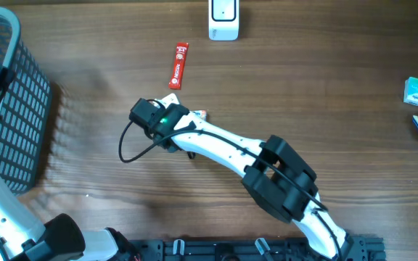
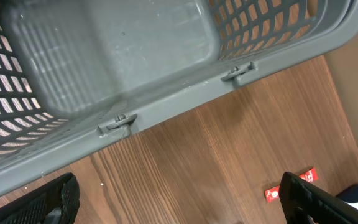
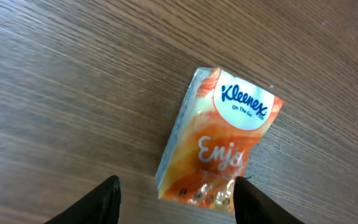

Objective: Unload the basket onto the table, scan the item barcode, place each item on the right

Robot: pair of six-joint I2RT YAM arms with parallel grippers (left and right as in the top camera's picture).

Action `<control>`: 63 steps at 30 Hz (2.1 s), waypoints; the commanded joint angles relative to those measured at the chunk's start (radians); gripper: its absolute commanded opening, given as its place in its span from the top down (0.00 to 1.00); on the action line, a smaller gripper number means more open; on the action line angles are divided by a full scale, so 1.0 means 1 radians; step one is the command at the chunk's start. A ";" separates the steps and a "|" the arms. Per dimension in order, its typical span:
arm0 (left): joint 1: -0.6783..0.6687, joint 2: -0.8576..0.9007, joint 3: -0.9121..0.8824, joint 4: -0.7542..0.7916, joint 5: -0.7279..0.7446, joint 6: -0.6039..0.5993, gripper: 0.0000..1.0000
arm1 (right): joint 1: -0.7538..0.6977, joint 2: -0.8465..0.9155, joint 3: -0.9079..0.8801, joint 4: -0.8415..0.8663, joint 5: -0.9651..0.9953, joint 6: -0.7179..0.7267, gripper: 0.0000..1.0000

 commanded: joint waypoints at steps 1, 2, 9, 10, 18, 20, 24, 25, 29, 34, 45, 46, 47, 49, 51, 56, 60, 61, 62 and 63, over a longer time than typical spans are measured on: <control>0.005 0.004 0.004 0.000 -0.006 -0.010 0.00 | -0.003 0.044 -0.009 -0.001 0.054 0.022 0.41; 0.005 0.004 0.004 0.000 -0.006 -0.010 0.00 | -0.003 0.046 -0.009 -0.001 0.056 0.021 0.41; 0.005 0.004 0.004 0.000 -0.006 -0.010 0.00 | -0.006 0.046 -0.009 0.007 0.079 0.022 0.46; 0.005 0.004 0.004 0.000 -0.006 -0.010 0.00 | -0.006 0.046 -0.009 0.007 0.090 0.022 0.50; 0.005 0.004 0.004 0.000 -0.006 -0.010 0.00 | -0.053 0.046 -0.009 0.018 0.101 0.040 0.69; 0.005 0.004 0.004 0.000 -0.006 -0.010 0.00 | -0.068 0.047 -0.009 0.018 0.072 0.037 0.68; 0.005 0.004 0.004 0.000 -0.006 -0.010 0.00 | -0.092 0.047 -0.009 0.019 0.035 0.037 0.68; 0.005 0.004 0.004 0.000 -0.006 -0.010 0.00 | -0.095 0.047 -0.011 0.023 0.027 0.037 0.67; 0.005 0.004 0.004 0.000 -0.006 -0.010 0.00 | -0.105 0.047 -0.036 0.055 0.022 0.037 0.68; 0.005 0.004 0.004 0.000 -0.006 -0.010 0.00 | -0.108 0.047 -0.042 0.063 0.022 0.039 0.96; 0.005 0.004 0.004 0.000 -0.006 -0.010 0.00 | -0.173 -0.075 0.027 -0.030 -0.143 0.140 0.96; 0.005 0.004 0.004 0.000 -0.006 -0.010 0.00 | -0.195 -0.103 0.027 -0.026 -0.212 0.126 0.96; 0.005 0.004 0.004 0.000 -0.006 -0.010 0.00 | -0.220 -0.130 0.027 -0.019 -0.299 0.091 0.96; 0.005 0.004 0.004 0.000 -0.006 -0.010 0.00 | -0.278 -0.175 0.027 -0.001 -0.516 0.000 0.96; 0.005 0.004 0.004 0.000 -0.006 -0.010 0.00 | -0.340 -0.202 0.027 0.007 -0.740 -0.090 0.96; 0.005 0.004 0.004 0.000 -0.006 -0.010 0.00 | -0.493 -0.200 -0.010 -0.005 -1.115 -0.243 0.96; 0.005 0.004 0.004 0.000 -0.006 -0.010 0.00 | -0.592 -0.183 -0.130 0.029 -1.293 -0.277 0.96; 0.005 0.004 0.004 0.000 -0.006 -0.010 0.00 | -0.612 -0.181 -0.173 0.060 -1.352 -0.277 0.96; 0.005 0.004 0.004 0.000 -0.006 -0.010 0.00 | -0.630 -0.180 -0.219 0.102 -1.417 -0.276 0.96; 0.005 0.004 0.004 0.000 -0.006 -0.010 0.00 | -0.650 -0.180 -0.272 0.156 -1.511 -0.276 0.96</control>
